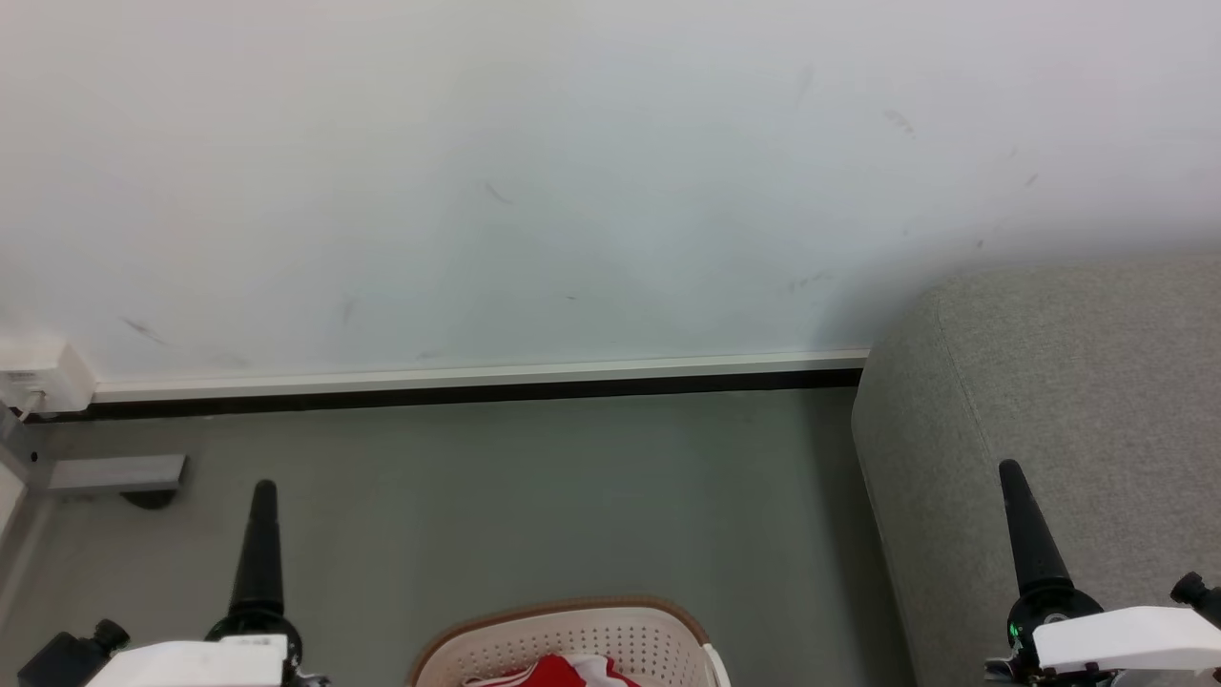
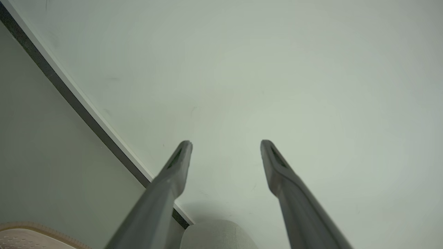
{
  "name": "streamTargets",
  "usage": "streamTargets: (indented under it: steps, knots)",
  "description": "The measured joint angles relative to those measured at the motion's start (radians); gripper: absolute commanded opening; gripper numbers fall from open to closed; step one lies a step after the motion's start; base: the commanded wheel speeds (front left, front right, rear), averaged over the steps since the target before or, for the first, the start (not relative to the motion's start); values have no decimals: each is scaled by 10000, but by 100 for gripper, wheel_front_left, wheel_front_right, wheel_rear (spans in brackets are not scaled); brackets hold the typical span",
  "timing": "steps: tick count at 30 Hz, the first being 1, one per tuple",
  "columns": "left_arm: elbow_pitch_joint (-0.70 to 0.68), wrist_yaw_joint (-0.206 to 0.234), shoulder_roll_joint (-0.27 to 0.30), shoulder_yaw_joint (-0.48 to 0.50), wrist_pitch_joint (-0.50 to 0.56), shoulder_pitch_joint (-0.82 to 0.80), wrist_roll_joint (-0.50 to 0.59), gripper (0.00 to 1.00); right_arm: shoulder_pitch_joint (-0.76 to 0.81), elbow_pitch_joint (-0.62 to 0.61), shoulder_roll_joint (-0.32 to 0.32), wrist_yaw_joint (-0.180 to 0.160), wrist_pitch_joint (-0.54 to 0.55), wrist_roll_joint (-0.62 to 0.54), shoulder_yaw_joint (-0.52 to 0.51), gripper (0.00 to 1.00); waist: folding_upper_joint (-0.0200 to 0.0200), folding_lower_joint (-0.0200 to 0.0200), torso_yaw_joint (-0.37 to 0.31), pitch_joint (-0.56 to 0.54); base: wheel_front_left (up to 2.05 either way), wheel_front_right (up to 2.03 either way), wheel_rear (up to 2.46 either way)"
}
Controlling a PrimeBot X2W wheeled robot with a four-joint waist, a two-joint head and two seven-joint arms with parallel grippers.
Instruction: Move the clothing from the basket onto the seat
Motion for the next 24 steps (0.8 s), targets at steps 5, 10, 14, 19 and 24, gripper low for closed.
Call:
streamTargets:
  steps: [5,10,14,19,24]
  knots:
    - [-142,102,6,-73,-163,15,1246,100,-73,-19,-36,-2,-148,-723,226,100,0,0,-9,-10,0,0,0]
    - [-215,372,10,-334,-297,66,2569,100,-100,-13,-138,0,-326,-1653,399,100,0,0,-17,-29,0,0,0]
    - [-238,594,13,-476,-395,154,3553,100,-118,-8,-230,0,-439,-2485,535,100,0,0,-24,-48,0,0,0]
    - [-190,830,17,-612,-564,160,4544,100,-118,15,-263,-2,-562,-3492,608,100,0,0,-35,-87,0,0,0]
    - [-69,978,23,-685,-727,189,5551,100,-117,98,-297,0,-727,-4550,725,100,0,0,-42,-131,0,0,0]
